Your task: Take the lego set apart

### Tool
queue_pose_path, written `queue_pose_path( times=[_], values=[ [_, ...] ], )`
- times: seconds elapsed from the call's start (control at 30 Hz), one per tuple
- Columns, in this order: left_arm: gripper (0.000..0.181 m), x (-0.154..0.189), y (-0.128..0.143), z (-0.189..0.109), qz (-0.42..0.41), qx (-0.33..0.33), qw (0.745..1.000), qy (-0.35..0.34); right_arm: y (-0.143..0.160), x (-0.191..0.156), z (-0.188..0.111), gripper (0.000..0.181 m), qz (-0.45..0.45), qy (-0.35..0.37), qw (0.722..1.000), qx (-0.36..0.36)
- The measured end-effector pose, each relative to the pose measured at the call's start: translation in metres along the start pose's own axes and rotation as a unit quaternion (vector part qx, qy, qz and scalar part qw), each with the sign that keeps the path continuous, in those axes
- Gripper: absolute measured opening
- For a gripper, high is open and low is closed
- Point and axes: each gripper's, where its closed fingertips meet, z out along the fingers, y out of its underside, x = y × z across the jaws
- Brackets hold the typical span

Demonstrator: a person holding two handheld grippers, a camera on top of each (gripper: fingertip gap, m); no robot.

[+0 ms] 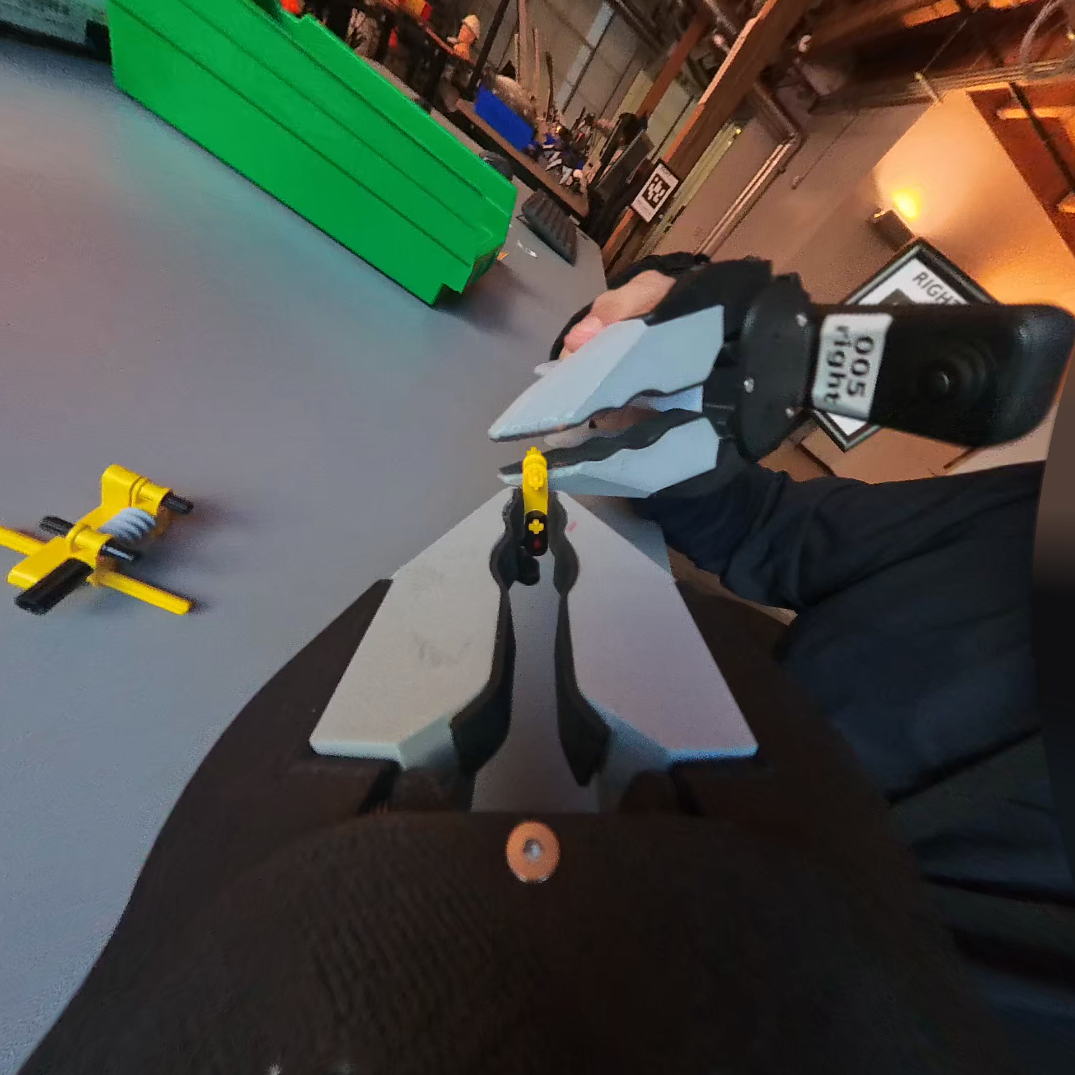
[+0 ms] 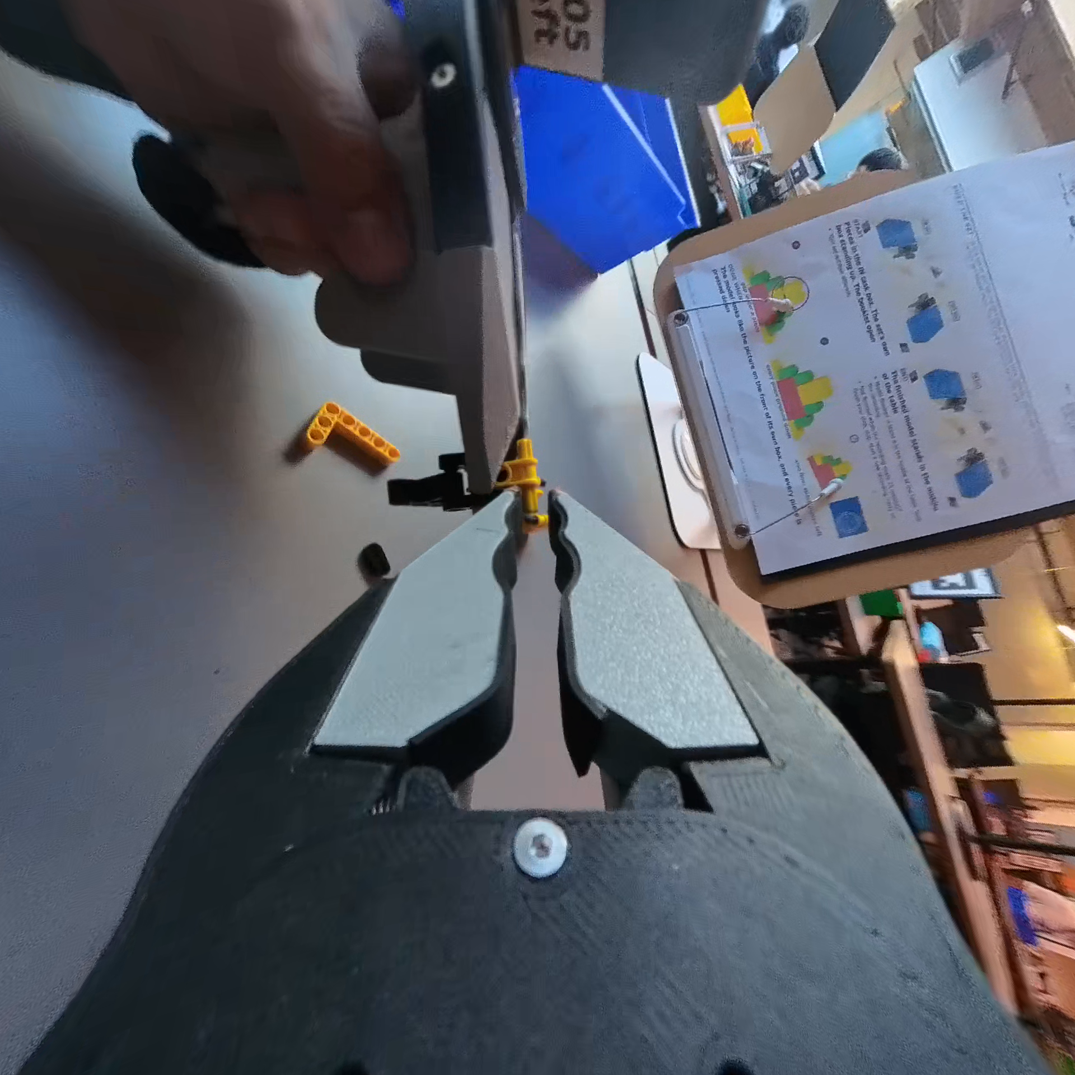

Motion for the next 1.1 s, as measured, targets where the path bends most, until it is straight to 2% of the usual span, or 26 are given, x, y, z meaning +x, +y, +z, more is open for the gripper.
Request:
queue_pose_path(
  times=[0.2, 0.3, 0.47, 0.57, 0.67, 0.8, 0.83, 0.87, 0.9, 0.93, 0.97, 1.03, 1.1],
  values=[
    [0.006, -0.006, 0.002, 0.001, -0.044, 0.005, 0.999, 0.004, 0.004, -0.007, 0.007, 0.001, -0.071, 0.034, 0.996, -0.048],
    [0.006, -0.014, 0.004, -0.001, -0.045, 0.006, 0.999, -0.012, 0.005, -0.006, 0.014, 0.001, -0.132, 0.082, 0.984, -0.082],
    [0.005, -0.028, 0.000, -0.007, 0.013, 0.016, 0.997, -0.073, 0.009, 0.002, 0.026, 0.001, -0.149, 0.123, 0.972, -0.134],
    [0.005, -0.034, -0.008, -0.012, 0.035, 0.048, 0.993, -0.101, 0.011, 0.008, 0.032, 0.002, -0.185, 0.130, 0.967, -0.114],
    [0.005, -0.039, -0.009, -0.011, 0.010, 0.050, 0.995, -0.090, 0.017, 0.006, 0.035, 0.001, -0.137, 0.096, 0.982, -0.092],
    [0.005, -0.041, -0.009, -0.010, 0.043, 0.046, 0.990, -0.126, 0.023, 0.005, 0.036, 0.002, -0.097, 0.080, 0.988, -0.088],
    [0.005, -0.041, -0.010, -0.011, 0.041, 0.050, 0.990, -0.122, 0.030, 0.007, 0.036, 0.000, -0.098, 0.083, 0.986, -0.110],
    [0.005, -0.036, -0.022, -0.018, 0.050, 0.092, 0.988, -0.111, 0.067, 0.006, 0.037, 0.001, -0.075, 0.067, 0.976, -0.192],
    [0.005, -0.031, -0.043, -0.036, 0.056, 0.155, 0.980, -0.112, 0.090, 0.002, 0.037, 0.001, -0.062, 0.048, 0.975, -0.209],
    [0.005, -0.030, -0.055, -0.051, 0.074, 0.169, 0.975, -0.122, 0.092, 0.008, 0.031, 0.001, -0.043, 0.059, 0.979, -0.189],
    [0.005, -0.033, -0.059, -0.061, 0.085, 0.170, 0.972, -0.138, 0.082, 0.022, 0.024, 0.001, -0.017, 0.083, 0.984, -0.156],
    [0.005, -0.044, -0.048, -0.061, 0.066, 0.148, 0.977, -0.139, 0.070, 0.039, 0.020, 0.001, 0.052, 0.093, 0.987, -0.122],
    [0.006, -0.049, -0.037, -0.048, 0.032, 0.115, 0.987, -0.110, 0.088, 0.047, 0.021, 0.001, 0.081, 0.095, 0.981, -0.145]
  ],
)
